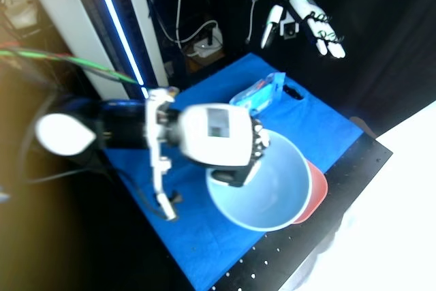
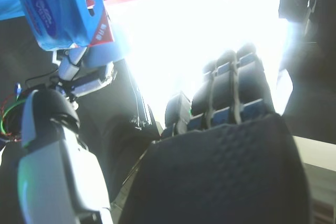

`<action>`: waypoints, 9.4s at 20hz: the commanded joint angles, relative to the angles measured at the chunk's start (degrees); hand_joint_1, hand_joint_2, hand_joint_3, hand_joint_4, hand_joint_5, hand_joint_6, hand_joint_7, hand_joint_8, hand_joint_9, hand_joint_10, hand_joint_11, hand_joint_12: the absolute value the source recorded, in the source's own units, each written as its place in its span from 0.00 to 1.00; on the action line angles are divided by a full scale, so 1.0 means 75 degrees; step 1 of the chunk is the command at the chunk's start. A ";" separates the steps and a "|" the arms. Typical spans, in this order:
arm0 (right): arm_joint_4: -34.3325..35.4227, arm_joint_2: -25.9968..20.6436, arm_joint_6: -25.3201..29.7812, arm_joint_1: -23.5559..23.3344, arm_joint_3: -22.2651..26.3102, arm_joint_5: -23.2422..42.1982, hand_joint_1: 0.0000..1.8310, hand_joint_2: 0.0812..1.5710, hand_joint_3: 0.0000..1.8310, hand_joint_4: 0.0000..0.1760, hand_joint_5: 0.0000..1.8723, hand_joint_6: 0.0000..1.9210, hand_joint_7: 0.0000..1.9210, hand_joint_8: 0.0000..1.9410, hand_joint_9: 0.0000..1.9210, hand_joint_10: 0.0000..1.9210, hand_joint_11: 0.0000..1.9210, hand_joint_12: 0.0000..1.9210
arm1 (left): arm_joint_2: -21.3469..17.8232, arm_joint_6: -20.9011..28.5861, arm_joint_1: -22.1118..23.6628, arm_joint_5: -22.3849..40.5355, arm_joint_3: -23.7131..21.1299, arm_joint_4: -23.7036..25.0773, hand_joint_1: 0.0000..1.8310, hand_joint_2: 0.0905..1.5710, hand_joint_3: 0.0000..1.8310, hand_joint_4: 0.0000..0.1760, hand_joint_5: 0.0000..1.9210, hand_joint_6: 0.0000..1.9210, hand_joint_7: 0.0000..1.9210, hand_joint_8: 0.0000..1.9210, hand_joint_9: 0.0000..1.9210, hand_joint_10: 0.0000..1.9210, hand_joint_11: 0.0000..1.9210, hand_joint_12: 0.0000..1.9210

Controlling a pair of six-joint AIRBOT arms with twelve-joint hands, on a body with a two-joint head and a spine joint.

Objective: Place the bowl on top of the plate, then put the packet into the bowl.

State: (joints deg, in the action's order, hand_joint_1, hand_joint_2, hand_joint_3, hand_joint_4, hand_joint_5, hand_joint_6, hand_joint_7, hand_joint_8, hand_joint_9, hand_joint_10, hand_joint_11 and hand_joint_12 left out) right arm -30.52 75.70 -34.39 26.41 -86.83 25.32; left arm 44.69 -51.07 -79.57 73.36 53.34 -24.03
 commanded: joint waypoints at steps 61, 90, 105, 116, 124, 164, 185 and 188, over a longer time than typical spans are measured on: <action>-0.0532 0.0441 -0.0018 0.0014 -0.0212 -0.0157 0.25 0.76 0.00 0.00 0.30 0.06 0.38 0.02 0.40 0.15 0.27 0.55 | 0.0172 0.0228 0.0065 0.0890 0.0138 -0.0062 0.31 0.53 0.00 1.00 0.00 0.00 0.00 0.00 0.00 0.00 0.00 0.00; 0.1956 -0.2194 -0.0018 0.1408 0.1566 0.2026 0.23 0.57 0.01 0.73 0.00 0.00 0.00 0.00 0.00 0.00 0.00 0.00 | 0.0075 0.0342 0.0703 0.0382 0.0346 0.0819 0.30 0.44 0.00 1.00 0.00 0.00 0.00 0.00 0.00 0.00 0.00 0.00; 0.4179 -0.3768 -0.0019 0.4098 0.3251 0.5852 0.21 0.58 0.00 0.79 0.00 0.00 0.00 0.00 0.00 0.00 0.00 0.00 | 0.1157 0.0337 0.3276 -0.2824 0.1345 0.3207 0.39 0.45 0.00 1.00 0.00 0.00 0.08 0.00 0.09 0.00 0.06 0.04; 0.5041 -0.4042 -0.0019 0.5444 0.3890 0.7332 0.21 0.60 0.00 0.64 0.00 0.00 0.00 0.00 0.00 0.00 0.00 0.00 | 0.1936 0.0381 0.4146 -0.3657 0.1765 0.3886 0.50 0.51 0.00 0.63 0.16 0.00 0.27 0.00 0.27 0.01 0.01 0.58; 0.5155 -0.3982 -0.0019 0.5547 0.3881 0.7331 0.21 0.59 0.00 0.71 0.00 0.00 0.00 0.00 0.00 0.00 0.00 0.00 | 0.2188 0.0591 0.4240 -0.3725 0.2093 0.3772 0.74 0.72 0.00 0.00 0.41 0.60 0.44 0.62 0.46 0.66 0.41 0.59; 0.5413 -0.3434 -0.0018 0.5804 0.3348 0.7329 0.22 0.65 0.00 0.24 0.00 0.00 0.00 0.00 0.00 0.00 0.00 0.00 | 0.4994 0.1175 0.8200 -0.5822 0.5808 0.4805 0.76 0.66 0.00 0.00 0.52 0.48 0.55 0.40 0.54 0.55 0.44 0.53; 0.5488 -0.3521 -0.0017 0.5804 0.3554 0.7328 0.21 0.66 0.00 0.23 0.00 0.00 0.00 0.00 0.00 0.00 0.00 0.00 | 0.2951 0.0083 0.7632 -0.4553 0.3956 0.4045 0.29 0.54 0.00 1.00 0.03 0.00 0.00 0.00 0.00 0.00 0.00 0.00; 0.5543 -0.3608 -0.0017 0.5813 0.3631 0.7329 0.22 0.67 0.00 0.21 0.00 0.00 0.00 0.00 0.00 0.00 0.00 0.00 | 0.2222 0.0083 0.6955 -0.3818 0.3323 0.3735 0.24 0.56 0.01 1.00 0.01 0.00 0.00 0.00 0.00 0.00 0.00 0.00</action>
State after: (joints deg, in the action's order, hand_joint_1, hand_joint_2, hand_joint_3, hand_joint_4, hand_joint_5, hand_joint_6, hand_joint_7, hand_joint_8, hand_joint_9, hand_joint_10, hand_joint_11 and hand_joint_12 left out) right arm 10.39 48.82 -34.74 70.32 -59.53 73.10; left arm 60.53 -50.48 -28.93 36.34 77.52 4.78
